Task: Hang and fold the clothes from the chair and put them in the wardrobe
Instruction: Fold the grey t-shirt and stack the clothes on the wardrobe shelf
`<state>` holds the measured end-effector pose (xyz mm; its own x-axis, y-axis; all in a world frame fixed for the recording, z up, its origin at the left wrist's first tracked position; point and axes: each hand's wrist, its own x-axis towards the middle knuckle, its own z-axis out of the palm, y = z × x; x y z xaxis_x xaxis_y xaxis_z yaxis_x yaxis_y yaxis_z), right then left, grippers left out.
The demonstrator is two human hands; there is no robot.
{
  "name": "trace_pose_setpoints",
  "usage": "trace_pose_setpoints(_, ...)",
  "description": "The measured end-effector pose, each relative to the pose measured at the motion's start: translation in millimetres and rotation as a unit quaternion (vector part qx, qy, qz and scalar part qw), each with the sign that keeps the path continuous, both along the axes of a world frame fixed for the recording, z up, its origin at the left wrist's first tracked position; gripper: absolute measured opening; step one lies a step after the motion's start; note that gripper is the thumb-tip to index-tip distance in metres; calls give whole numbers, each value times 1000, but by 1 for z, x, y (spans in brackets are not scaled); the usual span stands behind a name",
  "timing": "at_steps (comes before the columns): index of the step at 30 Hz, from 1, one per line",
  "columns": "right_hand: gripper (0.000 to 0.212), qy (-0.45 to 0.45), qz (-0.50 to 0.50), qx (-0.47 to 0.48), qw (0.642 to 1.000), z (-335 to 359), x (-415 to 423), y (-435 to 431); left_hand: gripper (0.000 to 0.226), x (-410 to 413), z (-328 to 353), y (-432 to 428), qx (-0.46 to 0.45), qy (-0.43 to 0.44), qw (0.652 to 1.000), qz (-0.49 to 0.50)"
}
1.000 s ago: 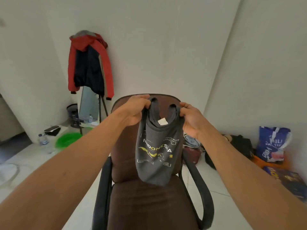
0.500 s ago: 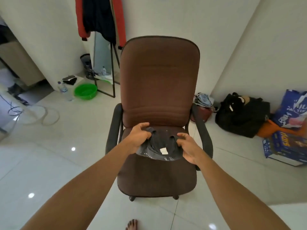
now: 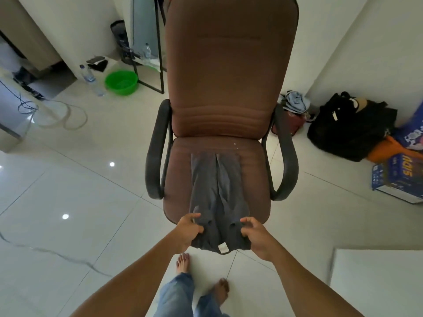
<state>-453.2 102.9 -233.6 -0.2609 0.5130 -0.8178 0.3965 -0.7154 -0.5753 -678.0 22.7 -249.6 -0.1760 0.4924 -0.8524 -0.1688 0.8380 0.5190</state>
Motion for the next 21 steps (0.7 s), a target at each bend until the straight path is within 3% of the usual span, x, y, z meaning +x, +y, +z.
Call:
trace_pose_setpoints(3,25,-2,1,23,1000,-2,-6,18,37,-13,-9,9,31,49,998,-25)
trace_pose_setpoints(6,26,-12,11,36,999,-6,-17,47,20,-25,-7,37,47,79,996,10)
trace_pose_setpoints(15,33,-11,-38,6,999,-41,-67,168,31,-78,-54,162,103,69,991,53)
trace_pose_setpoints(21,40,-4,-75,14,997,-109,-115,274,41,-121,-122,258,108,56,987,105)
